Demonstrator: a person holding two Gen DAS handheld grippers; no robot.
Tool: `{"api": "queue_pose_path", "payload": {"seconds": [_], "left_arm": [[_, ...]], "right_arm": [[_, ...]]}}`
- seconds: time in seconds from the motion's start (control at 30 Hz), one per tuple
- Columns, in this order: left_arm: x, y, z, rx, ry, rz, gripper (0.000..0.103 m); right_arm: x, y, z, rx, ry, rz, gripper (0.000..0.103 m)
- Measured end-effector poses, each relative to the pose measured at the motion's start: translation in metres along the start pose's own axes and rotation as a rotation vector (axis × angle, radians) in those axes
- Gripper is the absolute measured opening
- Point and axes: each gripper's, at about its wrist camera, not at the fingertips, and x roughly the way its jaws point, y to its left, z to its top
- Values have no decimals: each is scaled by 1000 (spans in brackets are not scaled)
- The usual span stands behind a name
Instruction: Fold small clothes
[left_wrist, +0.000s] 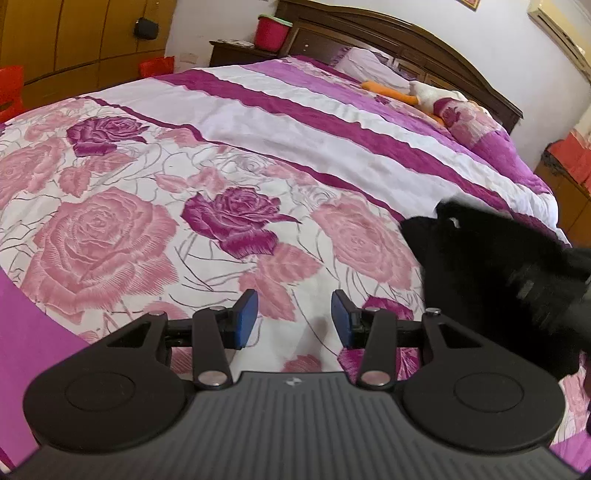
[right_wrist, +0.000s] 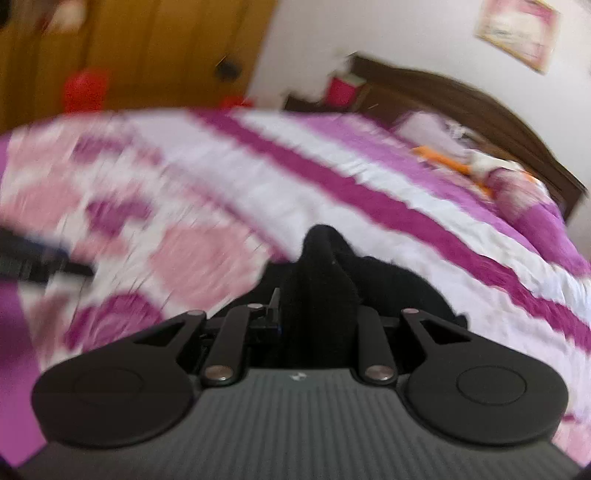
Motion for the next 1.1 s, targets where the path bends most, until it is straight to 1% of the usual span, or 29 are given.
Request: {"api": "queue_pose_path", "payload": {"seconds": [0.03,0.07,0.1,0.17,0.23,0.33,0.47,0.53,0.6,0.73,0.8,0.83,0.93,1.0,1.1], "left_arm": [[-1,0,1,-3,-3,-2,50],[-3,0,1,-3,-8,-8,50],[-4,-2,2,5,-13,-17,50],[-7,-7,2,31,-21,-32,50],[-10,-15,5,61,-27,-38,50],[-11,-28,11,85,-33,-53,50],[-13,-52,20,104,-51,-88,50],[-13,-66,23,122,-69,-98,50],[-11,-84,27,153,-75,-125,50],[0,-123,35,223,-60,-195,50],[9,-145,39,281,-40,-239,52],[14,-153,39,308,-28,-250,54],[29,-182,37,417,4,-250,56],[39,-197,33,486,17,-228,56],[53,-212,25,579,33,-195,57]], "right_arm": [[9,10,-2,-37,50,21,23],[16,17,-7,-59,83,33,26],[21,25,-13,-74,89,36,31],[18,34,-20,-74,50,24,34],[8,34,-21,-46,30,35,34],[-13,23,-19,44,-6,105,34],[-40,-3,-26,205,-54,206,32],[-52,-19,-35,299,-78,245,32],[-64,-36,-46,391,-103,273,32],[-78,-65,-65,502,-109,269,32],[-84,-78,-73,552,-113,268,33],[-87,-84,-77,576,-118,264,34],[-92,-98,-89,635,-143,268,35],[-92,-103,-96,659,-146,262,43],[-89,-107,-106,661,-142,231,43]]}}
